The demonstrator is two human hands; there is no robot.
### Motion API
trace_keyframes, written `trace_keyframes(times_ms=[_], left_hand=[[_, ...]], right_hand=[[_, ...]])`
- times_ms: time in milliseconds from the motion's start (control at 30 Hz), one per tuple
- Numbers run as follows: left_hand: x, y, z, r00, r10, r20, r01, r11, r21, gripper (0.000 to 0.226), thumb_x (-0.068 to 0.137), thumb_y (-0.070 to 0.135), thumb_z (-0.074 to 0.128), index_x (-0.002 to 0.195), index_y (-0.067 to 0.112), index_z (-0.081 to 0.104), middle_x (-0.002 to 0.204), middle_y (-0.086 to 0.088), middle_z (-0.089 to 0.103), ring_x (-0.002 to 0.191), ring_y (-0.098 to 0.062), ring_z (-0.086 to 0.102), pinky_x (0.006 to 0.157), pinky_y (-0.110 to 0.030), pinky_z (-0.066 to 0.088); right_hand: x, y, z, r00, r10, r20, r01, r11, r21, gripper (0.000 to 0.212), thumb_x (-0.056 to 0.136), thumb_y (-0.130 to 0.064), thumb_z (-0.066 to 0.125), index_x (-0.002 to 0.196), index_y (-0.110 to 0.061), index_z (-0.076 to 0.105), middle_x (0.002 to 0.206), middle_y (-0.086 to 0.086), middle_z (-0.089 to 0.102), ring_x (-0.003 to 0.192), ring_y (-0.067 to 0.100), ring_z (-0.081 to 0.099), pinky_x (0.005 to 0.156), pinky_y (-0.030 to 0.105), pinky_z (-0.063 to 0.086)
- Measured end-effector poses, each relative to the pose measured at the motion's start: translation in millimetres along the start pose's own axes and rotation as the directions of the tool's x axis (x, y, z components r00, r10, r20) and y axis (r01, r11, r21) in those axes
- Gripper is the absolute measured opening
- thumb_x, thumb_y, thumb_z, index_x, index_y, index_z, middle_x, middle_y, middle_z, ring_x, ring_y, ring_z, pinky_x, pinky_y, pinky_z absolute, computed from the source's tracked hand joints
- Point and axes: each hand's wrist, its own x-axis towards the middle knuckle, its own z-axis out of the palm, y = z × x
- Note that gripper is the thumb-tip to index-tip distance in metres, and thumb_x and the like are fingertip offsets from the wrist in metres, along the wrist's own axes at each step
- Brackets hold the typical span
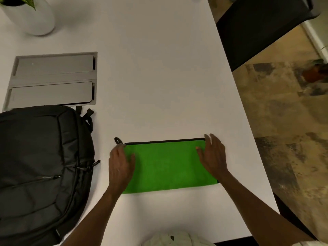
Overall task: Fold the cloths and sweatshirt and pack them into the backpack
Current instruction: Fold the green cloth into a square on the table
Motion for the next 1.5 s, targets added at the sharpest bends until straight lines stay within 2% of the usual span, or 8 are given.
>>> trace_keyframes(times_ms=[100, 267, 533, 800, 967, 1200, 1333, 1500], left_hand=[[-32.3, 15.6, 17.4, 0.959, 0.236, 0.154, -0.243, 0.969, 0.032, 0.062, 0.093, 0.04, 0.051, 0.139, 0.0, 0.041, 0.148, -0.022, 0.038, 0.138, -0.038, 0.036, 0.113, -0.049, 0.034], [-69.5, 19.5, 39.7, 0.896, 0.22, 0.387, -0.276, 0.957, 0.094, 0.076, 0.096, 0.064, 0.026, 0.155, 0.018, 0.014, 0.163, -0.011, -0.003, 0.15, -0.029, -0.002, 0.118, -0.051, 0.015], [-66.3, -14.8, 36.6, 0.878, 0.166, 0.45, -0.329, 0.891, 0.312, 0.099, 0.08, 0.086, 0.019, 0.155, 0.022, 0.018, 0.162, -0.017, 0.006, 0.148, -0.04, 0.006, 0.111, -0.065, 0.02], [-75.5, -29.1, 21.1, 0.883, -0.006, 0.469, -0.138, 0.952, 0.272, 0.114, 0.063, 0.094, 0.025, 0.155, 0.03, 0.005, 0.158, -0.024, -0.017, 0.145, -0.049, -0.008, 0.108, -0.068, 0.021], [-90.0, -31.0, 7.7, 0.944, -0.083, 0.319, 0.059, 0.995, 0.085, 0.09, 0.07, 0.053, 0.078, 0.146, 0.02, 0.043, 0.152, -0.032, 0.018, 0.137, -0.051, 0.021, 0.109, -0.062, 0.032], [-113.3, -35.0, 2.3, 0.926, -0.352, 0.135, 0.36, 0.932, -0.036, 0.045, 0.073, 0.003, 0.079, 0.114, -0.001, 0.061, 0.084, -0.023, 0.069, 0.084, -0.043, 0.062, 0.07, -0.042, 0.046], [-118.7, -22.8, -8.0, 0.834, -0.533, 0.142, 0.551, 0.793, -0.26, 0.024, 0.078, -0.003, 0.07, 0.102, 0.0, 0.066, 0.09, -0.02, 0.074, 0.084, -0.034, 0.068, 0.074, -0.035, 0.048], [-123.0, -8.2, -12.3, 0.8, -0.546, 0.248, 0.598, 0.753, -0.272, 0.015, 0.08, 0.013, 0.075, 0.094, 0.008, 0.073, 0.087, -0.012, 0.074, 0.086, -0.03, 0.068, 0.081, -0.034, 0.047]], right_hand=[[-28.8, -20.2, 5.1, 0.967, -0.252, 0.038, 0.253, 0.967, -0.016, 0.071, 0.093, -0.054, 0.043, 0.152, -0.017, 0.03, 0.161, 0.016, 0.019, 0.149, 0.031, 0.016, 0.117, 0.055, 0.017], [-66.7, -29.5, 22.1, 0.896, -0.4, 0.194, 0.424, 0.9, -0.103, 0.073, 0.094, -0.069, 0.028, 0.156, -0.032, 0.011, 0.164, 0.012, -0.005, 0.151, 0.031, -0.004, 0.115, 0.066, 0.009], [-81.1, 25.3, 26.9, 0.957, -0.119, 0.263, 0.166, 0.972, -0.164, 0.091, 0.083, -0.084, 0.026, 0.156, -0.031, 0.014, 0.163, 0.017, 0.003, 0.149, 0.04, 0.005, 0.106, 0.073, 0.012], [-90.0, 43.3, 27.9, 0.963, 0.005, 0.269, 0.031, 0.991, -0.131, 0.09, 0.085, -0.08, 0.013, 0.155, -0.024, 0.021, 0.155, 0.031, 0.021, 0.141, 0.049, 0.027, 0.105, 0.055, 0.039], [-100.3, 30.4, 11.8, 0.969, 0.129, 0.209, -0.125, 0.992, -0.031, 0.071, 0.081, -0.044, 0.074, 0.133, -0.003, 0.049, 0.108, 0.023, 0.056, 0.096, 0.037, 0.056, 0.074, 0.042, 0.052], [-92.7, 33.6, 2.8, 0.815, 0.391, 0.429, -0.549, 0.757, 0.354, 0.049, 0.081, -0.023, 0.079, 0.107, -0.001, 0.044, 0.1, 0.015, 0.059, 0.093, 0.036, 0.063, 0.068, 0.037, 0.047], [-87.3, 40.0, -4.5, 0.701, 0.394, 0.594, -0.704, 0.511, 0.492, 0.026, 0.075, -0.003, 0.079, 0.074, -0.003, 0.052, 0.068, 0.013, 0.055, 0.053, 0.024, 0.054, 0.049, 0.032, 0.052], [-96.7, 65.1, -18.3, 0.697, 0.437, 0.568, -0.717, 0.425, 0.553, 0.03, 0.075, -0.002, 0.08, 0.062, -0.001, 0.053, 0.055, 0.01, 0.052, 0.044, 0.02, 0.047, 0.046, 0.029, 0.041]])
